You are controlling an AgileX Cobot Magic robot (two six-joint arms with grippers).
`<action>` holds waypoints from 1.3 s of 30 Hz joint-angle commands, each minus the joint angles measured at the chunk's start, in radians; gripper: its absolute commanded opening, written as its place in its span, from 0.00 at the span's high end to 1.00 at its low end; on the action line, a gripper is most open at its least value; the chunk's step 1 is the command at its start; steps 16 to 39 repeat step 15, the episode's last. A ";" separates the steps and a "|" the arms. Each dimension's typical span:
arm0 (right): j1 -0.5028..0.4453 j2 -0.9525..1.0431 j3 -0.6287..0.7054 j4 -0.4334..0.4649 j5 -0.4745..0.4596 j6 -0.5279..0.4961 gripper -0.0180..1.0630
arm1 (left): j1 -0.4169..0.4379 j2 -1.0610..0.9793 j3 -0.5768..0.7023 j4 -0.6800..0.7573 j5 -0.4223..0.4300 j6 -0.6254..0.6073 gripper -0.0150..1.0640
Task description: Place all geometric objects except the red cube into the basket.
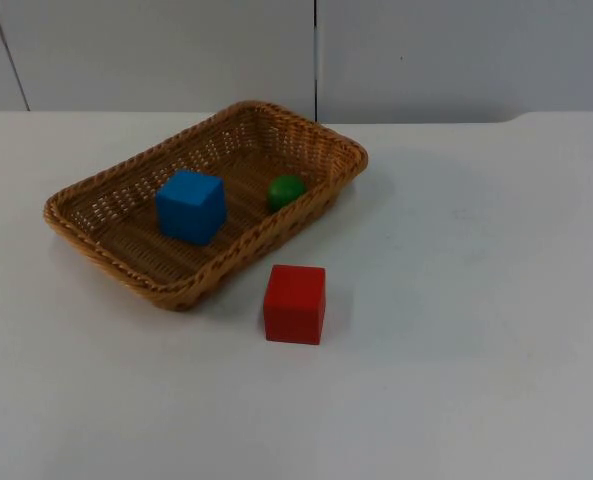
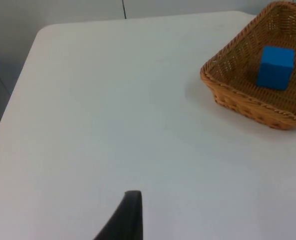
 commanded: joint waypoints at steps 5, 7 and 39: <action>-0.004 -0.003 0.001 0.011 -0.004 0.005 0.02 | -0.005 -0.002 0.004 -0.009 0.004 -0.009 0.02; -0.004 -0.003 0.001 0.011 -0.004 0.005 0.02 | -0.003 -0.002 0.004 -0.009 0.004 -0.009 0.02; -0.005 -0.003 0.001 0.013 -0.006 0.005 0.02 | 0.056 -0.002 0.004 0.010 0.004 -0.009 0.02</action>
